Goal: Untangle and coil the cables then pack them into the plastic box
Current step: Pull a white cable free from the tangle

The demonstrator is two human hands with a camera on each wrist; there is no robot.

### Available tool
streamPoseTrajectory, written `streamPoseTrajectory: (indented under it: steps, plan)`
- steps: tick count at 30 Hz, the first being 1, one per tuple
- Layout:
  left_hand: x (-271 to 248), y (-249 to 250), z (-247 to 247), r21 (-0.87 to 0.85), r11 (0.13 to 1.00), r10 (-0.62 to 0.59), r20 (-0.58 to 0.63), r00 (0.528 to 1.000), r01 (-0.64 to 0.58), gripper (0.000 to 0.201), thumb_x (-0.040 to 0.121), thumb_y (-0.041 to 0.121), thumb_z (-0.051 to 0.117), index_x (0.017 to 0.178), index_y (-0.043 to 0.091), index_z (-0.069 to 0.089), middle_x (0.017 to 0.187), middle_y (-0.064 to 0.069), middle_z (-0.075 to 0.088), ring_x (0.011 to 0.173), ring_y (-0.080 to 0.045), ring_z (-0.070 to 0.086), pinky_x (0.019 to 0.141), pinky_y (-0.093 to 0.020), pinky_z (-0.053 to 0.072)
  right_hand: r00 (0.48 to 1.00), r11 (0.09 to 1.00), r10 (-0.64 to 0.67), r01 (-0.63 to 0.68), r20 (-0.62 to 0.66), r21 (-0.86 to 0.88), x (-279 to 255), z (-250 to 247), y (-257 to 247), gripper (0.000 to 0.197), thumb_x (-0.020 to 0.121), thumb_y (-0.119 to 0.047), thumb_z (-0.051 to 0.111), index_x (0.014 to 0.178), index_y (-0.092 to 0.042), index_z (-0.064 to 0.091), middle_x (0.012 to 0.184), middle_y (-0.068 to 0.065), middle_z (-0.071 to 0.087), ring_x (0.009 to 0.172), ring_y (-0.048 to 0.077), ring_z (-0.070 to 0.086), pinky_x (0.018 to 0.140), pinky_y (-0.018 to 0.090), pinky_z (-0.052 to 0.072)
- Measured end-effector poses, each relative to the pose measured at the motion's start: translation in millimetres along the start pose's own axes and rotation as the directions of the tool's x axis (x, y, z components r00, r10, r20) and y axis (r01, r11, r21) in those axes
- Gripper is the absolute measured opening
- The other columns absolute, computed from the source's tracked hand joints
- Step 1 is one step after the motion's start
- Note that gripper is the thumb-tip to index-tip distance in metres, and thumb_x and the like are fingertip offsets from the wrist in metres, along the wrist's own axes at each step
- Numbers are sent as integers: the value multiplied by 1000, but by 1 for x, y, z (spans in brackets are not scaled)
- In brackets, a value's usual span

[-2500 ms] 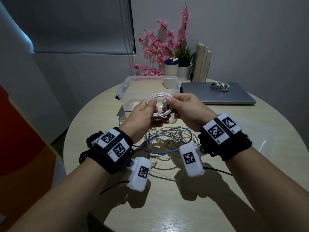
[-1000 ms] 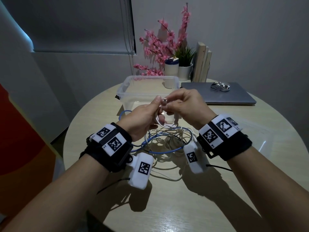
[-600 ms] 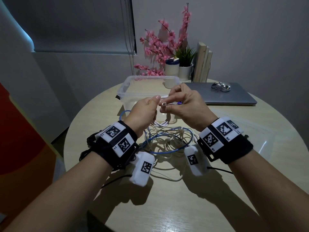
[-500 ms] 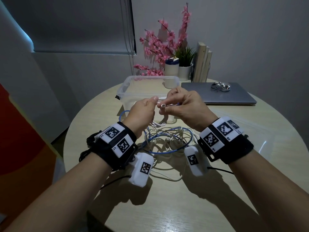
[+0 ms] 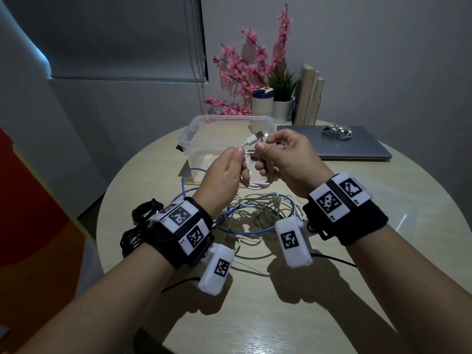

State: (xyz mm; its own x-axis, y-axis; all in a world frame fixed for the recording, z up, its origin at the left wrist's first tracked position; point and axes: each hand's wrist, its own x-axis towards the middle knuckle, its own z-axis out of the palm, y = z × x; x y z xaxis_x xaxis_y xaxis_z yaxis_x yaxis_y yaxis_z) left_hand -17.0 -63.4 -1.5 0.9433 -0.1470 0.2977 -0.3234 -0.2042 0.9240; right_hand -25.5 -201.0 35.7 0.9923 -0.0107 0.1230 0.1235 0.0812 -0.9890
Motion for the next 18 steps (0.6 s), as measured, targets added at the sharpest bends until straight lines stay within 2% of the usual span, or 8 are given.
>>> streamPoseTrajectory:
  steps: [3,5,7,10,12,15,18]
  plan:
    - [-1,-2,0,-24,999,-25,-10,1000,25,33,103,32,34,79,17,51,63,4,56,66,-16,51,73,-39,42,1000,995,1,2,24,-98,0,-2,1,8,86,0,64,91,5,60,75,19,61,56,19,57,50,25,50]
    - [-1,-1,-1,-54,997,-57,-21,998,56,32,101,34,39,81,17,57,62,4,58,64,-15,52,70,-35,41,999,987,11,-3,49,-162,0,-3,4,13,88,-1,61,94,10,63,77,19,60,59,18,57,52,24,50]
    - [0,3,-3,-118,985,-129,-32,991,124,26,100,28,44,83,17,61,63,1,60,62,-15,54,67,-31,43,998,983,28,-16,64,-184,0,-4,5,10,89,-3,61,91,6,65,79,18,62,61,20,58,54,25,50]
    - [2,9,-10,-299,912,-287,22,958,280,20,99,20,47,88,15,62,67,0,65,59,-13,61,53,-20,47,995,975,57,-36,87,-220,0,-6,6,6,88,-4,61,83,-3,64,76,13,65,62,20,61,53,24,47]
    - [4,10,-16,-428,834,-366,42,930,347,19,100,18,45,88,13,59,67,-1,65,60,-12,64,46,-16,46,993,985,70,-53,96,-166,0,-8,7,10,90,-1,59,81,-4,62,72,12,65,63,22,62,53,24,49]
    - [5,10,-21,-572,732,-435,27,900,371,21,102,15,39,84,12,50,59,-4,56,53,-11,62,41,-18,46,992,997,54,-48,112,-55,-1,-8,7,15,92,3,53,79,-4,56,71,12,62,68,23,62,62,28,53]
    - [3,10,-19,-558,729,-470,13,883,396,22,103,16,36,84,13,46,58,-5,54,39,-7,54,38,-16,44,986,998,58,-60,154,9,-3,-4,6,17,95,2,47,81,-5,53,72,14,60,59,16,61,58,24,55]
